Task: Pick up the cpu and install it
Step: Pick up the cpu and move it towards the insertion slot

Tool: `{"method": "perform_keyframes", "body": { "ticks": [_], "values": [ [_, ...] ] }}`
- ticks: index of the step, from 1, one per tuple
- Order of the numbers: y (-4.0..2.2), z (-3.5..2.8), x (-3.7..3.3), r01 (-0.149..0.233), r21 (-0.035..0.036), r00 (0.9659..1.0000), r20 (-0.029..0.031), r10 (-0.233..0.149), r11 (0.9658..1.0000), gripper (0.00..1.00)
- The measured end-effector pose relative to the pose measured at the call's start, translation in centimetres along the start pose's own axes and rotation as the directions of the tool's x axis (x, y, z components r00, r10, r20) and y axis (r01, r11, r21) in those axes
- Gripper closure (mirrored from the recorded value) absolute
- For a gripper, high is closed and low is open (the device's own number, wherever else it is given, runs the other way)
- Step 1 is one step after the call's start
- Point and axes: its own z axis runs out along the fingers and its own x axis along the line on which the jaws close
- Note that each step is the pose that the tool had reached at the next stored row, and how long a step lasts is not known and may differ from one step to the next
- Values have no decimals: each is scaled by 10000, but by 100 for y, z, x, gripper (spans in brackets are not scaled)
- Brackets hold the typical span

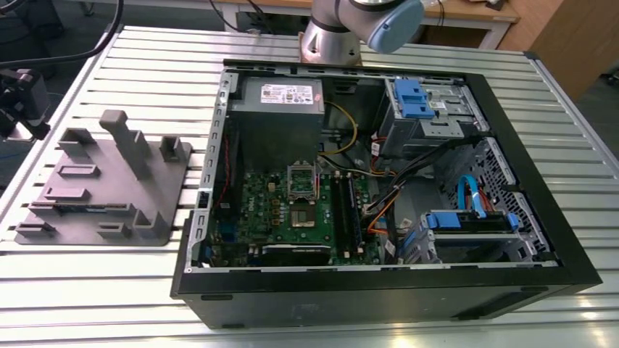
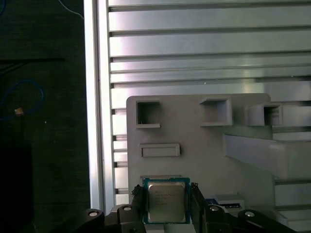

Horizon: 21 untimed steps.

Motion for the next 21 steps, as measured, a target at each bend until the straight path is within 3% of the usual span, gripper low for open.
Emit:
{"method": "perform_keyframes", "body": {
  "ticks": [6,15,21],
  "values": [
    [0,-3,0,0,1,10000,-1,0,10000,53],
    [5,-128,-2,-1,1,10000,-2,1,10000,53],
    [6,-138,-2,0,1,10000,-1,0,10000,53]
  ]
}}
